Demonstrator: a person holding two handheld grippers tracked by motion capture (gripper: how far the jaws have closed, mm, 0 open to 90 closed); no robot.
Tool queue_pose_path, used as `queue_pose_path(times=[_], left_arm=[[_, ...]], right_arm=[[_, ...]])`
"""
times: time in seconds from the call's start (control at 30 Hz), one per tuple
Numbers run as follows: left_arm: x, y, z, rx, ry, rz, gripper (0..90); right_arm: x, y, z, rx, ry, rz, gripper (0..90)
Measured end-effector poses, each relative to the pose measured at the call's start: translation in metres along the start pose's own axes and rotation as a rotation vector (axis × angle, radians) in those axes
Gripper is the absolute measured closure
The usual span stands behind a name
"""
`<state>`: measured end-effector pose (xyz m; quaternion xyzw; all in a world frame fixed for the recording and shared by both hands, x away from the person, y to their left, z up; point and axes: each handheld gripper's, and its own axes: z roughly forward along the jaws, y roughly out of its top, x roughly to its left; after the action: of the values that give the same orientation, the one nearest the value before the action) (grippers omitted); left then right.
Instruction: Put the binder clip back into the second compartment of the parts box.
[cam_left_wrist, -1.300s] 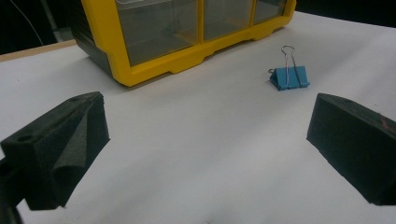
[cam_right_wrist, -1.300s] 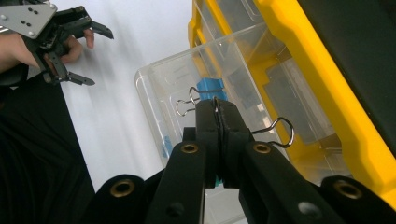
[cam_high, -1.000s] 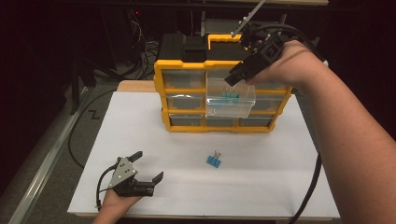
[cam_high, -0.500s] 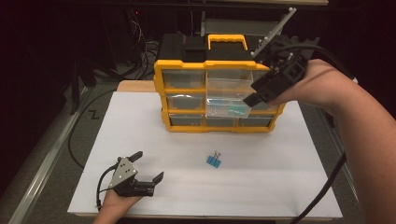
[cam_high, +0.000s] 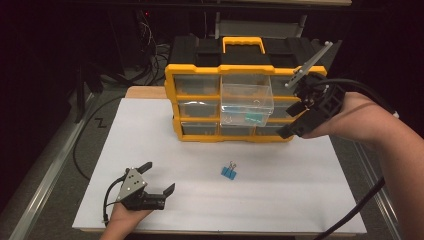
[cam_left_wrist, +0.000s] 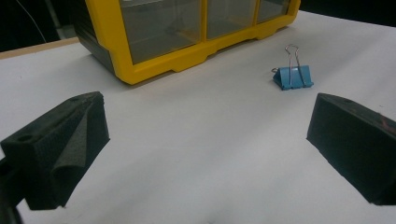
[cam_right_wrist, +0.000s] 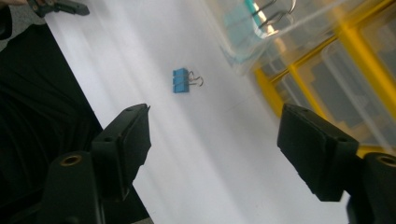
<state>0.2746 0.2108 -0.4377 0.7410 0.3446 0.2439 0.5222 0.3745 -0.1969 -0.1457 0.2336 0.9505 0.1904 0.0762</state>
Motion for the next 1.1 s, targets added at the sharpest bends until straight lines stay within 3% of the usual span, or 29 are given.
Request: queue_pose_path(times=[0.47, 0.77, 0.83, 1.1], left_arm=[[0.003, 0.000, -0.002, -0.009, 0.013, -0.016, 0.2], [0.003, 0.000, -0.002, -0.012, 0.011, -0.013, 0.2], [0.003, 0.000, -0.002, -0.010, 0.010, -0.014, 0.2], [0.002, 0.000, -0.002, -0.013, 0.010, -0.014, 0.2]], right_arm=[[0.003, -0.031, 0.048, 0.020, 0.027, 0.032, 15.3], [0.012, -0.047, 0.090, 0.077, 0.045, 0.027, 5.3], [0.016, -0.050, 0.101, 0.095, 0.043, 0.022, 0.5], [0.027, -0.071, 0.160, 0.145, 0.065, 0.031, 0.1]])
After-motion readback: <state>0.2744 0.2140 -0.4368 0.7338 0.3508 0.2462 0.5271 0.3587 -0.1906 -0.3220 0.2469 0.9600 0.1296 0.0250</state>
